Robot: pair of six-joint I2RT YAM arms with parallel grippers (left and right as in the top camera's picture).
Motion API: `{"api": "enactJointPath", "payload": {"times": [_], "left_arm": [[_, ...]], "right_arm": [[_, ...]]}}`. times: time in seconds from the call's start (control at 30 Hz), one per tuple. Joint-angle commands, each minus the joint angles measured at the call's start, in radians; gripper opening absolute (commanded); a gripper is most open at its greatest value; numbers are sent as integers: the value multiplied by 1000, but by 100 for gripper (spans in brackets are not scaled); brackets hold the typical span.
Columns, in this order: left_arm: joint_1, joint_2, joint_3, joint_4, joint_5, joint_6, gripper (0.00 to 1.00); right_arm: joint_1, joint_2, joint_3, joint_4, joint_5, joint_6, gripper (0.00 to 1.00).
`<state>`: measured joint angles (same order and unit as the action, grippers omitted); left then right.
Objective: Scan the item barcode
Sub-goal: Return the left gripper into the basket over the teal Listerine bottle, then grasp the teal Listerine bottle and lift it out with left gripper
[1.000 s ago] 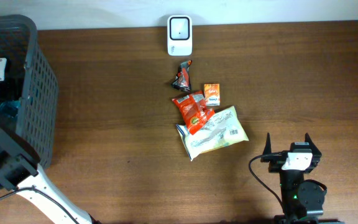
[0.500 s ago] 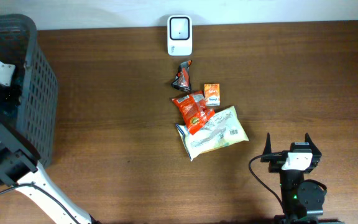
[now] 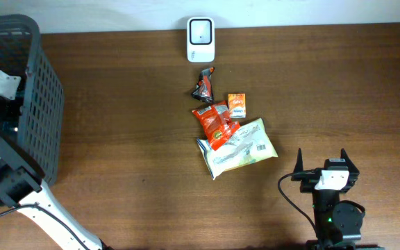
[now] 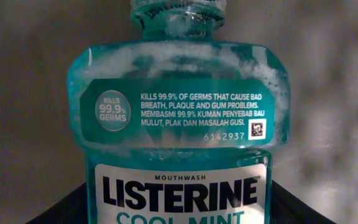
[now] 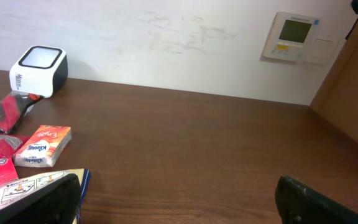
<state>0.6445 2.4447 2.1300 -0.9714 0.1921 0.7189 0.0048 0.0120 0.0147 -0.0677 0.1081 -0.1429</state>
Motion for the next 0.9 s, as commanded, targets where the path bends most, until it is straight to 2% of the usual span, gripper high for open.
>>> {"api": "enactJointPath", "payload": {"times": [0.0, 0.3, 0.43, 0.53, 0.67, 0.73, 0.87], "left_arm": [[2, 48, -6, -29, -32, 2, 65], [2, -3, 20, -40, -32, -149, 63], [2, -79, 20, -40, -19, -151, 62], [2, -148, 20, -40, 42, -151, 61], [2, -256, 20, -40, 131, -152, 49], [2, -308, 20, -40, 135, -173, 46], [2, -382, 20, -33, 163, -174, 49]], "right_arm": [[8, -6, -9, -3, 9, -7, 98], [8, -6, -9, -3, 9, -7, 98], [8, -6, -9, -3, 9, -7, 98], [8, -6, -9, -3, 9, -7, 98], [8, -6, -9, -3, 9, -7, 98], [8, -6, -9, -3, 9, -7, 98], [8, -6, -9, -3, 9, -7, 98]]}}
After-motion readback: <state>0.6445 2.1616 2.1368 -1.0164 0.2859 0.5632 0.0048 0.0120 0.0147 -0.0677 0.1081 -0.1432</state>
